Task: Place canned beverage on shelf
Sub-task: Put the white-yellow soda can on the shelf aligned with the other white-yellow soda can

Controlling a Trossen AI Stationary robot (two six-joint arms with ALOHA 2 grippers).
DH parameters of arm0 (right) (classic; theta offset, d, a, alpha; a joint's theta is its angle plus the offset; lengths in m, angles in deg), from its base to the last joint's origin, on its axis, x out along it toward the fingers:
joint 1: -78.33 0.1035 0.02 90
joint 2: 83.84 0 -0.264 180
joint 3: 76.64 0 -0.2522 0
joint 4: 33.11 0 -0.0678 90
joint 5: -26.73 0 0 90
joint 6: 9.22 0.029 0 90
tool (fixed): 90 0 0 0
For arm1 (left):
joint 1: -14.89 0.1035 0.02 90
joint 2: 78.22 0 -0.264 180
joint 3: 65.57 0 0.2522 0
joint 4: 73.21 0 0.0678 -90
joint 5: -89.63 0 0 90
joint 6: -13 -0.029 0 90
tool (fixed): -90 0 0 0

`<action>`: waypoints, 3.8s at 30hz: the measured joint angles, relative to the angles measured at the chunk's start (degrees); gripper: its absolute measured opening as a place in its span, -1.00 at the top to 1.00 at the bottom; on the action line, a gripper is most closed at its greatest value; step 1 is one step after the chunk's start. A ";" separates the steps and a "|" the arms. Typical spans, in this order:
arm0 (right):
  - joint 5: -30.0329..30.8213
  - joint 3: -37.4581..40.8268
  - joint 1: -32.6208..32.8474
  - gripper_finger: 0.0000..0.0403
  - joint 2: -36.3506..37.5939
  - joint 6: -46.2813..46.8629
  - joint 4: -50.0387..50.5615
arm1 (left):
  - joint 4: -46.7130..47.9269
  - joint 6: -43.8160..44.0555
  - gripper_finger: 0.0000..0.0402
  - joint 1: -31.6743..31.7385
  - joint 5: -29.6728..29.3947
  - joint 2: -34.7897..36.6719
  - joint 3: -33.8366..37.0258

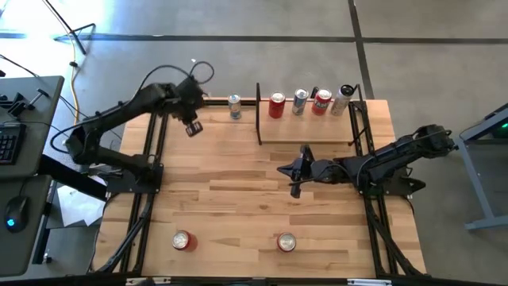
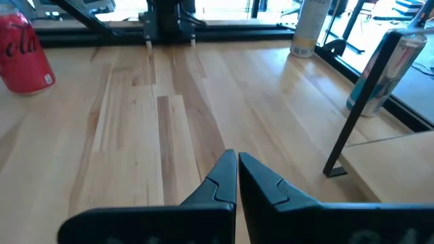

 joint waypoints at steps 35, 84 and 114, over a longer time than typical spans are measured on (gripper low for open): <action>-0.02 0.00 0.00 1.00 -4.59 0.90 -0.39 | 7.23 -0.59 -0.35 23.04 -7.59 -23.20 -15.04; -0.18 0.00 0.00 1.00 -4.55 1.03 -1.22 | 6.52 2.93 -0.36 21.27 -11.20 -21.87 -17.69; -2.56 0.00 0.00 1.00 -4.55 1.07 -1.22 | 9.23 2.53 -0.21 19.56 -5.52 -24.24 -17.70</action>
